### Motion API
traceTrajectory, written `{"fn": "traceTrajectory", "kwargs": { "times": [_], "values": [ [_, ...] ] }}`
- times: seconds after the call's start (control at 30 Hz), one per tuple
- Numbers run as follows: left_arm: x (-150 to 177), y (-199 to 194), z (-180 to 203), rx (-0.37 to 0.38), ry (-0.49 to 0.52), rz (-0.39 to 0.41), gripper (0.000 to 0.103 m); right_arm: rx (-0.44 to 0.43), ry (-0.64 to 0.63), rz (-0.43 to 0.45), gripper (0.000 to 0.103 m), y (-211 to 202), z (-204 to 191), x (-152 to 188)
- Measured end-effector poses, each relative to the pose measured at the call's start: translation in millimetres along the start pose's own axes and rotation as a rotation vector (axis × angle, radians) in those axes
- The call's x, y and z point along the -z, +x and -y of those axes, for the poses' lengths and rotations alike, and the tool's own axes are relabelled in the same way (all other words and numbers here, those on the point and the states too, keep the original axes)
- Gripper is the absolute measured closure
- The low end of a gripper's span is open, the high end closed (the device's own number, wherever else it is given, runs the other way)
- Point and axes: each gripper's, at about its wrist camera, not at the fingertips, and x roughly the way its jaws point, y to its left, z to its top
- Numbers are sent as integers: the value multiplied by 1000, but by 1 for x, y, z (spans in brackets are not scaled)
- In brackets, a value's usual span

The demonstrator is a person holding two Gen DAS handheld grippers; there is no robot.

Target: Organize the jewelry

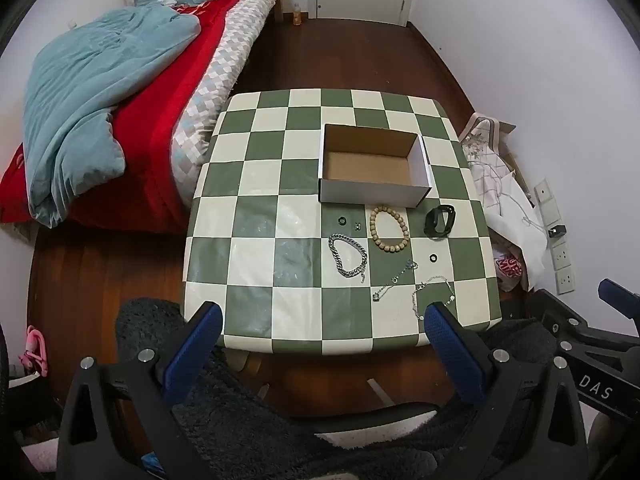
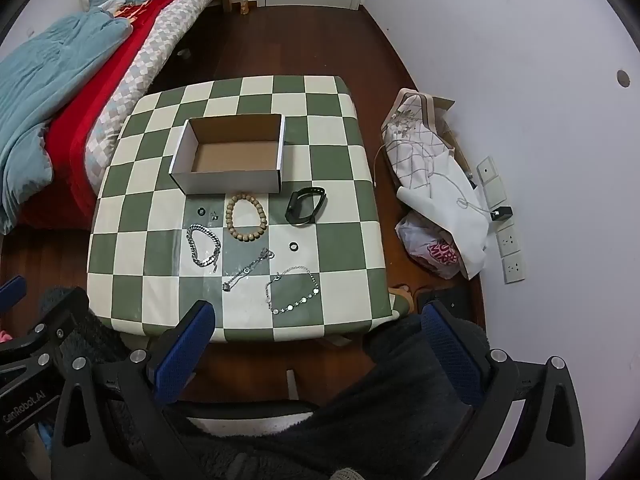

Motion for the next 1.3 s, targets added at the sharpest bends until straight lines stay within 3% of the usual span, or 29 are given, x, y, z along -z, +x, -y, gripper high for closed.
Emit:
{"fn": "traceTrajectory", "kwargs": {
  "times": [0.63,1.3],
  "values": [
    [-15,-11,-13,-3,4,15,0,1,0,14,0,-9,2,-4],
    [-12,-13,-1,-14,2,30,0,1,0,23,0,-13,6,-3]
  ]
}}
